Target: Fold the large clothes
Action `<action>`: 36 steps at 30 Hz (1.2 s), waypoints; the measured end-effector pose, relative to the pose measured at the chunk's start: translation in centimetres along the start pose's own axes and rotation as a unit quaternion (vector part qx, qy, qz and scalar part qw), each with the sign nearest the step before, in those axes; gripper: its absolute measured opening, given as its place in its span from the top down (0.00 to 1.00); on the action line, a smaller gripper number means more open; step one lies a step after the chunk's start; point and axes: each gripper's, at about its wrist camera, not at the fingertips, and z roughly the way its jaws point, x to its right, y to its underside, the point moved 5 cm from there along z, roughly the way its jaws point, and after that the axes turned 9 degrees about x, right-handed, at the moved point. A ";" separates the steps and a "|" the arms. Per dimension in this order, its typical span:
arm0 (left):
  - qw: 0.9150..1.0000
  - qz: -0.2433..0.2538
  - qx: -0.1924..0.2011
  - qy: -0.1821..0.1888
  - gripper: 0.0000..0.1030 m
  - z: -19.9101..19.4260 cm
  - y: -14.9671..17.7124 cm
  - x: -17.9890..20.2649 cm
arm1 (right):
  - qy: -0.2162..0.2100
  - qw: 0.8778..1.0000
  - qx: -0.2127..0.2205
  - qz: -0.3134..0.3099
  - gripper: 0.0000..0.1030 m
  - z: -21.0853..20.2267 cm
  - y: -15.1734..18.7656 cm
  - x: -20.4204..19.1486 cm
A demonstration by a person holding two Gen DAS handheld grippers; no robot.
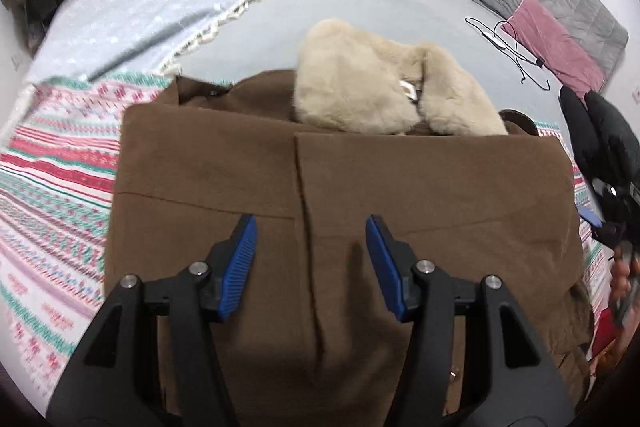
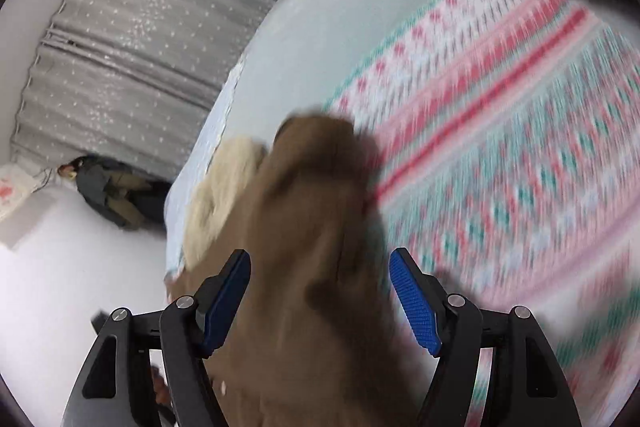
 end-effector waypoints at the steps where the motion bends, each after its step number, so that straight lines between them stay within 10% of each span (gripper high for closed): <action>1: 1.000 -0.010 -0.005 0.010 0.44 0.6 0.0 -0.5 | -0.004 1.000 0.003 0.014 0.31 1.1 -1.4 0.6; 6: 0.996 -0.047 -0.007 0.073 0.50 2.8 -0.4 -0.9 | -0.051 0.994 -0.022 0.097 0.43 6.4 -4.1 2.7; 10: 0.994 -0.060 -0.015 0.094 0.88 4.0 -0.6 -0.4 | -0.073 0.989 -0.028 0.128 0.67 9.9 -5.2 2.8; 15: 0.993 -0.048 0.056 0.090 0.91 0.7 -1.8 0.1 | -0.070 0.995 0.011 0.066 0.76 9.2 -8.5 0.1; 18: 0.997 -0.063 0.052 0.010 0.88 0.9 -1.7 -1.8 | 0.012 0.994 0.064 0.086 0.88 7.9 -10.7 2.3; 21: 0.997 -0.058 0.029 -0.039 0.84 1.5 -1.0 -2.9 | 0.001 0.996 0.057 0.072 0.84 6.4 -10.2 1.5; 24: 0.997 -0.067 0.046 -0.015 0.82 -0.4 -0.8 -2.3 | 0.026 0.999 0.025 -0.015 0.77 5.0 -7.4 -0.9; 29: 0.996 0.005 0.084 0.043 0.51 -3.8 0.4 2.0 | 0.043 0.991 -0.004 -0.128 0.70 2.1 -0.7 -5.3; 36: 0.993 0.106 0.010 0.048 0.43 -2.0 6.7 4.8 | 0.070 0.964 -0.069 -0.246 0.53 1.3 8.1 -7.6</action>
